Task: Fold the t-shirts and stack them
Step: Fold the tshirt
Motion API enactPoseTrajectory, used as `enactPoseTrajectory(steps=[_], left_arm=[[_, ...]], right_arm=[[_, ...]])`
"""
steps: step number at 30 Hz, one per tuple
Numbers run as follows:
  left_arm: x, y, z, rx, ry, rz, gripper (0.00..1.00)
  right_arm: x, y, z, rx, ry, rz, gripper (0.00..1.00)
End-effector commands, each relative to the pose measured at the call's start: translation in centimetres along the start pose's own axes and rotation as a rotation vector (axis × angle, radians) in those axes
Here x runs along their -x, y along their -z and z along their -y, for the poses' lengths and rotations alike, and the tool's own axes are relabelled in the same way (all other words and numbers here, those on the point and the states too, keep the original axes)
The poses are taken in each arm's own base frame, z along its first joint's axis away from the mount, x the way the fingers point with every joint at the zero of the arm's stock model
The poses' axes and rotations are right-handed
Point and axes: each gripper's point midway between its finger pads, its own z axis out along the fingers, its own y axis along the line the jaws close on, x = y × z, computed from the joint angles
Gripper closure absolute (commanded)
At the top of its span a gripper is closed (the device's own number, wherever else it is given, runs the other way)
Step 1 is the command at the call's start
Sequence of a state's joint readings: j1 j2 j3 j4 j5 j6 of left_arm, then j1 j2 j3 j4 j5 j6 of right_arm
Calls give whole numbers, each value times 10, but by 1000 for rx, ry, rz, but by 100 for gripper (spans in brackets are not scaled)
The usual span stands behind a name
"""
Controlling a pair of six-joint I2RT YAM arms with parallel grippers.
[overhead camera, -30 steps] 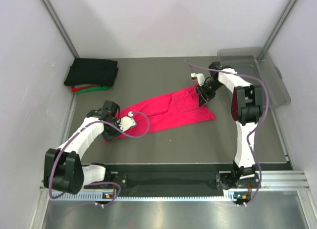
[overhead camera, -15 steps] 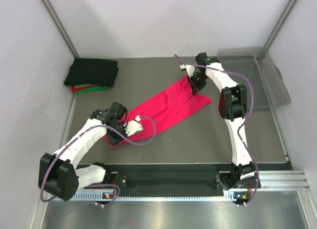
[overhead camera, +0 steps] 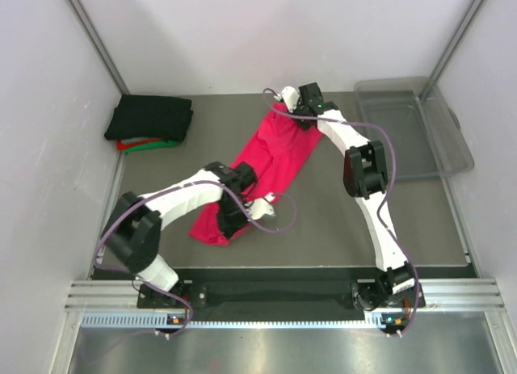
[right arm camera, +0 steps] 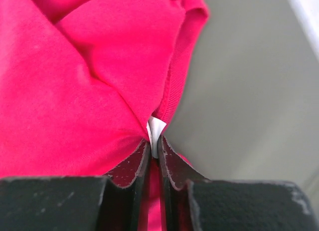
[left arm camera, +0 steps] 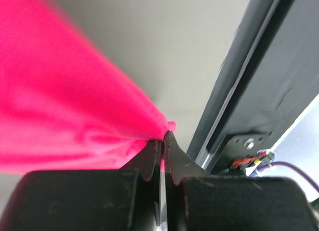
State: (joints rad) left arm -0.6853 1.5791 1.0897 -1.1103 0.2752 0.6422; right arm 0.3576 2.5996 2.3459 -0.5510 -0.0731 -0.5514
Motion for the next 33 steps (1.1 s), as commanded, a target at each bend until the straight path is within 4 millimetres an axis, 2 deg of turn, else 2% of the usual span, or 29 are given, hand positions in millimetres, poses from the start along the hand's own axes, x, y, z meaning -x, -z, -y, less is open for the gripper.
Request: enactPoseTrajectory(steps=[1, 2, 4, 5, 8, 10, 12, 13, 14, 16, 17, 18, 20, 21, 22, 25, 26, 27, 28, 29, 31, 32, 33], left_arm=[[45, -6, 17, -55, -59, 42, 99], [59, -3, 18, -52, -81, 55, 97], [72, -10, 33, -94, -119, 30, 94], [79, -10, 38, -105, -135, 34, 93], [103, -15, 62, -161, -175, 43, 79], [121, -15, 77, -181, -205, 58, 76], [142, -7, 85, -188, -227, 92, 75], [150, -2, 86, -185, -229, 110, 66], [165, 12, 85, -166, -250, 157, 64], [177, 26, 84, -134, -264, 187, 61], [192, 43, 81, -97, -282, 240, 60], [197, 50, 77, -63, -286, 246, 59], [214, 73, 71, -1, -291, 311, 57], [217, 81, 64, 28, -282, 327, 57], [221, 89, 55, 75, -269, 347, 57], [223, 124, 20, 186, -194, 430, 57], [223, 135, 10, 209, -165, 460, 57], [214, 153, -14, 246, -79, 500, 57], [211, 162, -25, 243, -37, 538, 57], [196, 179, -50, 272, 52, 578, 55], [181, 190, -67, 257, 171, 632, 51], [163, 196, -83, 272, 246, 661, 45], [155, 197, -86, 254, 305, 676, 37]], right_arm=[[49, -15, 24, -156, 116, 162, 91], [50, -21, 21, -161, 133, 170, 92], [66, -24, 18, -187, 182, 220, 93], [67, -28, 16, -190, 195, 229, 95], [89, -30, 15, -230, 241, 304, 100], [104, -30, 13, -251, 264, 363, 99], [112, -31, 10, -257, 277, 392, 99], [120, -30, 11, -275, 283, 427, 100], [122, -31, 11, -281, 281, 440, 99], [132, -28, 13, -295, 274, 488, 97], [135, -28, 13, -300, 276, 502, 96], [137, -26, 15, -307, 274, 515, 95], [147, -20, 20, -338, 263, 561, 76], [151, -15, 23, -356, 258, 574, 64], [160, -2, 33, -418, 236, 611, 46], [175, 46, 72, -603, 140, 620, 29], [179, 72, 85, -661, 99, 629, 24], [185, 97, 96, -742, 51, 681, 18], [180, 114, 104, -796, 21, 668, 15], [181, 144, 107, -808, 13, 672, 13], [176, 171, 109, -799, -47, 647, 11], [179, 205, 112, -798, -93, 658, 10], [163, 202, 105, -720, -185, 592, 10]])
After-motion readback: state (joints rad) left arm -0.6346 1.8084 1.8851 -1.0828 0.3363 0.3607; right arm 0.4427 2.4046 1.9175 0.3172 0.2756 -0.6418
